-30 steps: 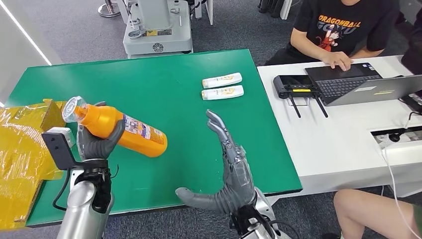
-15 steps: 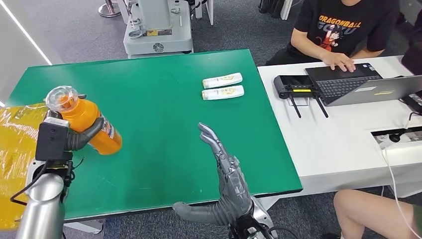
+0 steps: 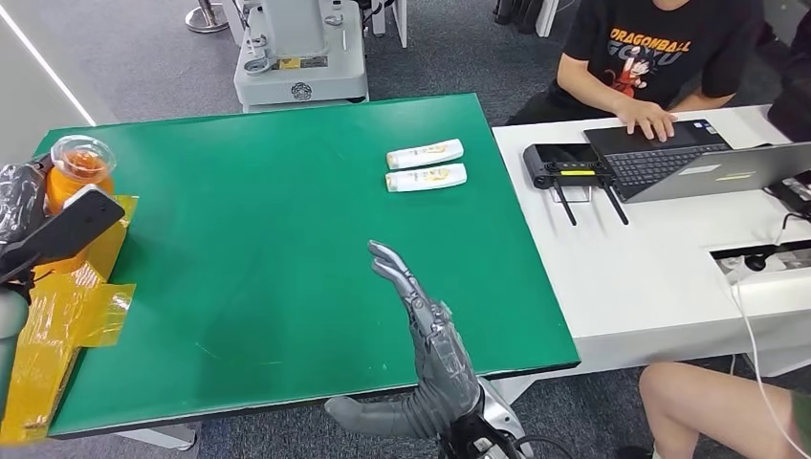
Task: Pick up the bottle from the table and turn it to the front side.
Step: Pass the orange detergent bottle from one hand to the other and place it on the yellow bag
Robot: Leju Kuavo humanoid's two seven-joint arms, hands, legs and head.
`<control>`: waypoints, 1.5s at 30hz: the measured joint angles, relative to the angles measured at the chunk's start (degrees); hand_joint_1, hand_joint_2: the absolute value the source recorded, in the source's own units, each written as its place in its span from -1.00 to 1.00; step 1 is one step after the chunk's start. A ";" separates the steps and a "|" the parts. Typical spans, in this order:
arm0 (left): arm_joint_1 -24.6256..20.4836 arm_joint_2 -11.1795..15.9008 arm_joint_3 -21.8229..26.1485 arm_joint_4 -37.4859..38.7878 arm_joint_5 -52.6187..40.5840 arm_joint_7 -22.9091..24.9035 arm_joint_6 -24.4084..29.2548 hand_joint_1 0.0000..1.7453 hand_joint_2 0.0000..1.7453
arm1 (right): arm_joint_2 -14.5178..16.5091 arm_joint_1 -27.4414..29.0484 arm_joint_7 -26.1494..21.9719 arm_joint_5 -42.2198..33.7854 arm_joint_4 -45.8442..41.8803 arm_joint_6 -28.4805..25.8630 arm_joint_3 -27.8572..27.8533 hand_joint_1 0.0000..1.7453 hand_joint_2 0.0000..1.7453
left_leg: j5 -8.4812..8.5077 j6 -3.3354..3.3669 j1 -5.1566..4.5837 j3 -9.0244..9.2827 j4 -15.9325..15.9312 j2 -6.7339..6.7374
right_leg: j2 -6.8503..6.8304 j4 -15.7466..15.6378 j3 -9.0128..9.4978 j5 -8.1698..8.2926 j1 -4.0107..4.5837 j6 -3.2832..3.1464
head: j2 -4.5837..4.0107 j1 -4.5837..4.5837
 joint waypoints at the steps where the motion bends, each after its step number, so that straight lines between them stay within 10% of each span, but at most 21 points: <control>1: -0.19 0.61 -0.37 0.36 -0.90 0.36 -0.40 1.00 1.00 | 0.14 0.02 -0.01 0.09 -0.01 0.44 -0.14 -1.00 1.00 | 0.00 0.00 0.00 0.00 0.00 0.00 | 0.00 0.00 0.00 0.00 0.00 0.00 | 0.00 -0.01; 8: 0.21 5.67 -1.75 1.04 -6.54 1.91 -4.63 1.00 1.00 | 1.11 0.52 0.16 0.20 -0.22 3.24 -1.34 -1.00 1.00 | -0.03 -0.05 0.01 -0.02 0.00 0.01 | 0.02 0.00 -0.02 0.00 0.01 0.00 | 0.00 0.00; 12: 0.86 7.69 -2.51 1.18 -8.52 0.73 -5.43 0.65 1.00 | 1.29 0.59 0.09 0.02 -0.42 3.98 -1.62 -1.00 1.00 | -0.04 -0.05 0.01 -0.02 -0.01 -0.04 | -0.04 -0.01 -0.01 -0.02 0.01 0.00 | 0.00 0.00; 16: 1.48 7.99 -4.30 3.83 -10.77 -2.91 -4.73 0.81 1.00 | 1.58 0.45 0.02 -0.72 -0.43 4.59 -1.86 -1.00 1.00 | -0.04 -0.05 0.00 -0.02 -0.01 -0.04 | -0.03 -0.02 0.00 -0.02 0.00 0.00 | 0.00 0.02; 31: -0.20 -3.03 -9.59 28.23 -17.41 -7.67 6.53 1.00 1.00 | 1.75 0.58 -0.04 -0.92 -0.52 3.42 -1.87 -1.00 1.00 | -0.04 -0.05 -0.04 0.01 0.01 -0.03 | -0.04 -0.06 0.06 0.00 -0.03 0.00 | 0.00 0.01; 45: -2.43 -7.33 -9.98 37.02 -18.14 -4.46 10.42 1.00 1.00 | 1.78 0.44 0.06 -1.02 -0.52 3.29 -1.89 -1.00 1.00 | -0.04 -0.06 -0.02 0.15 -0.02 -0.02 | -0.01 0.00 0.14 0.00 -0.01 -0.02 | 0.00 0.01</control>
